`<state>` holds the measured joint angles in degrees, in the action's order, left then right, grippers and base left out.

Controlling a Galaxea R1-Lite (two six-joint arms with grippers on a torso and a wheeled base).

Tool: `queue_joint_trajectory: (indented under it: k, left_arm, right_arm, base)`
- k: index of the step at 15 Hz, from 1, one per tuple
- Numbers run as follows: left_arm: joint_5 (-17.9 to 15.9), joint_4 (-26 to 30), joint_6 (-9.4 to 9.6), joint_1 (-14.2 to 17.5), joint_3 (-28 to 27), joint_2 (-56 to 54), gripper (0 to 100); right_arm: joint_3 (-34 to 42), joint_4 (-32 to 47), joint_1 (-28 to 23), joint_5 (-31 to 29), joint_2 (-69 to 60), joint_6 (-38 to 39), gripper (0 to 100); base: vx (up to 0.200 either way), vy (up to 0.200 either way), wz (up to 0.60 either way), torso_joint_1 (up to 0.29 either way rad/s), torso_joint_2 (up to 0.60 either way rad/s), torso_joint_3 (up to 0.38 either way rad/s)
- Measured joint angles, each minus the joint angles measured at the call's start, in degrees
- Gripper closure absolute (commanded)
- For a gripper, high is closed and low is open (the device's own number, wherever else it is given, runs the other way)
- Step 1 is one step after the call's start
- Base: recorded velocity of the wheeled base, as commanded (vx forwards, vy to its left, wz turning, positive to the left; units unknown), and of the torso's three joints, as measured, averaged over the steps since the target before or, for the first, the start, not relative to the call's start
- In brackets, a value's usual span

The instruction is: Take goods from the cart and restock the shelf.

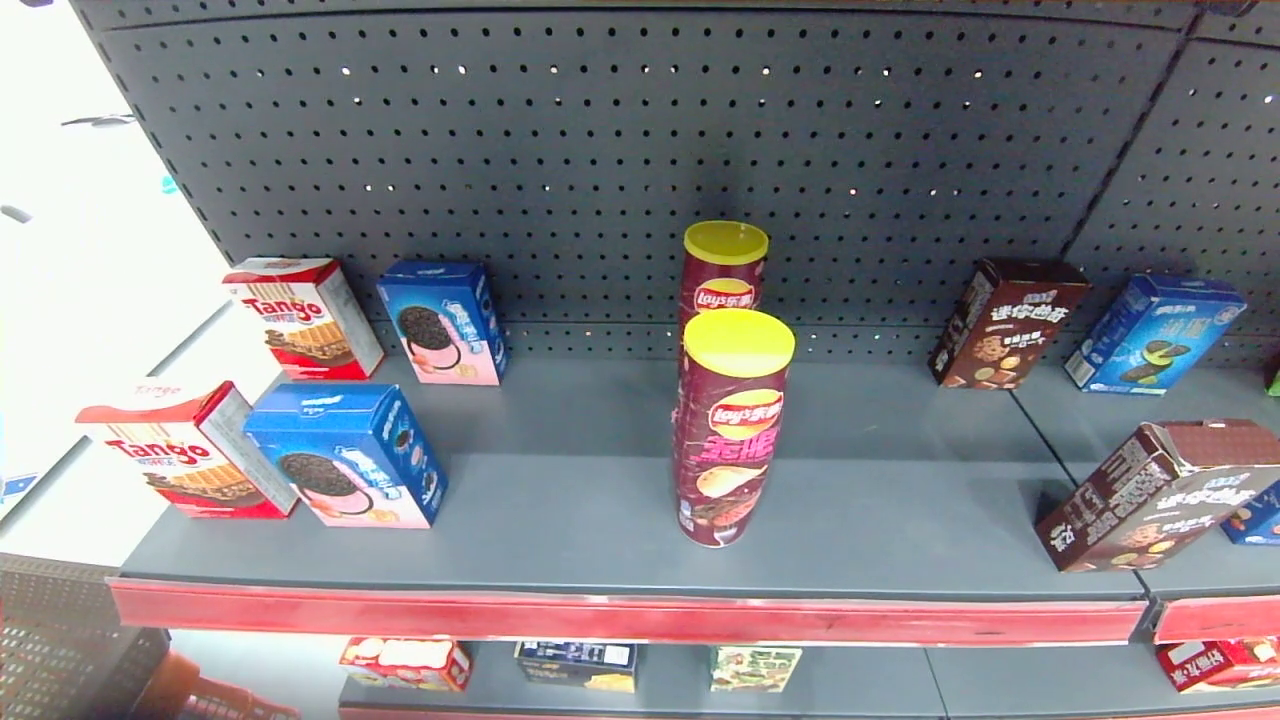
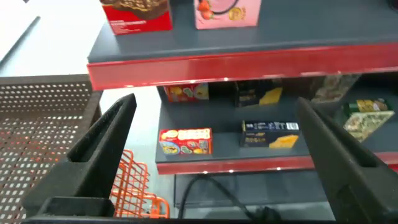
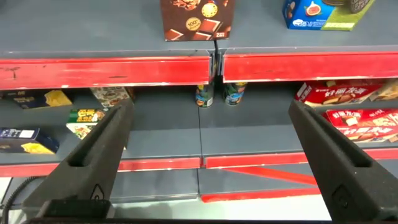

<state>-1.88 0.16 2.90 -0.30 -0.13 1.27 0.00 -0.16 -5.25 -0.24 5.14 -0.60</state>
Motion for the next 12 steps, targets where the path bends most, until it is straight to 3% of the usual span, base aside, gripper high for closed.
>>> queue_joint_trajectory:
  k: [3,4,6,8,12]
  left_arm:
    - [1.2,-0.1,-2.08,0.3,0.1,-1.0,0]
    - [3.0,-0.1,-2.90,0.3,0.1,-1.1,0]
    - [3.4,-0.2,-3.06,0.3,0.1,-1.3,0]
    - [3.7,-0.2,-3.04,0.3,0.1,-1.3,0]
    - [3.4,-0.2,-3.01,0.4,0.1,-1.4,0]
  right_arm:
    - [0.0,0.0,0.0,0.0,0.0,0.0,0]
    - [0.0,0.0,0.0,0.0,0.0,0.0,0]
    - [0.0,0.0,0.0,0.0,0.0,0.0,0]
    - [0.0,0.0,0.0,0.0,0.0,0.0,0]
    - [0.0,0.0,0.8,1.1,0.0,0.0,0]
  base:
    - [0.000,0.000,0.00,0.000,0.00,0.000]
    - [0.000,0.000,0.00,0.000,0.00,0.000]
    - [0.000,0.000,0.00,0.000,0.00,0.000]
    - [-0.200,0.000,0.00,0.002,0.01,0.005]
    - [0.000,0.000,0.00,0.000,0.00,0.000]
